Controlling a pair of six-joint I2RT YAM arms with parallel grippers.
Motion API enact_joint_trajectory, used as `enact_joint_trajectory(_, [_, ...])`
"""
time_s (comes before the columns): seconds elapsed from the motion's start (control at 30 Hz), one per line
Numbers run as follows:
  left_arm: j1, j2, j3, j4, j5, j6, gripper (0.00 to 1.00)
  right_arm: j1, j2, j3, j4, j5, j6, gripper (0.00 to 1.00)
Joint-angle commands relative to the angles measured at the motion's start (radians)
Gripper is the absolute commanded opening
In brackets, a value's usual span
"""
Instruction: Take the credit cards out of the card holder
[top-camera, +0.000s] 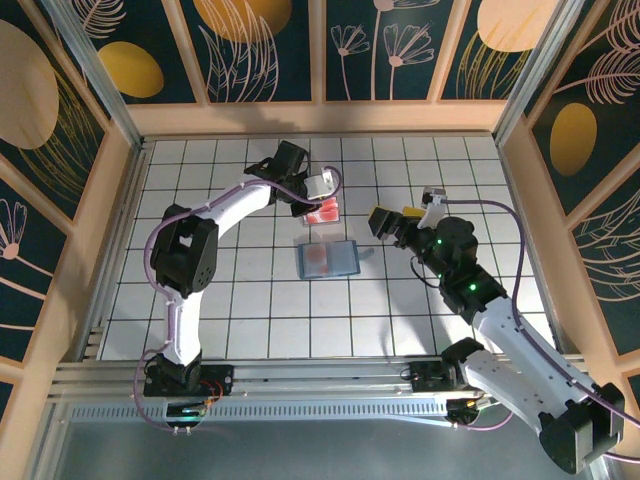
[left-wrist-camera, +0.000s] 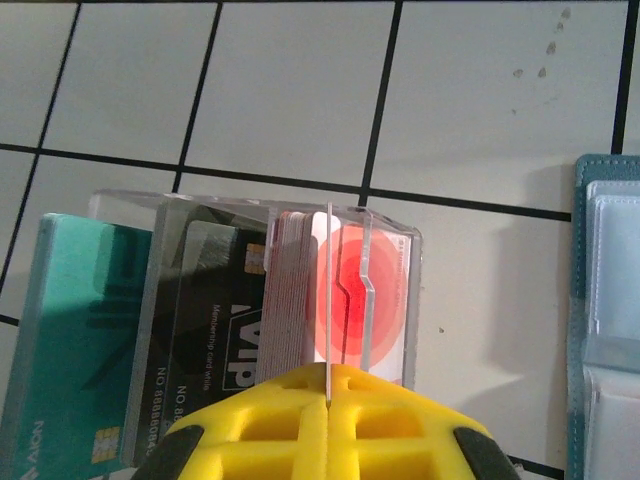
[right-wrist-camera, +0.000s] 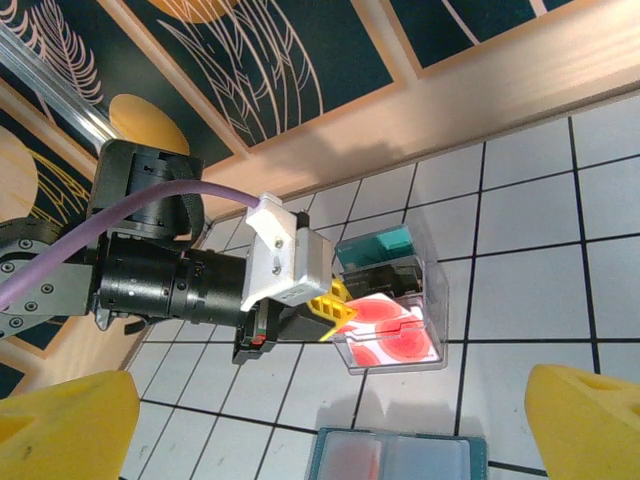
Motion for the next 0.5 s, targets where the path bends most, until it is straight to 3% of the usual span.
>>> enact_joint_trajectory(0.0, [0.007,0.031,0.047,-0.049,0.013,0.038,0.00,-0.006,-0.004,-0.004,0.011,0.017,0.007,0.99])
enact_joint_trajectory(0.47, [0.007,0.071,0.079,-0.112,0.025,0.065,0.00,-0.004,-0.011,-0.014,0.021,-0.003,0.017,0.99])
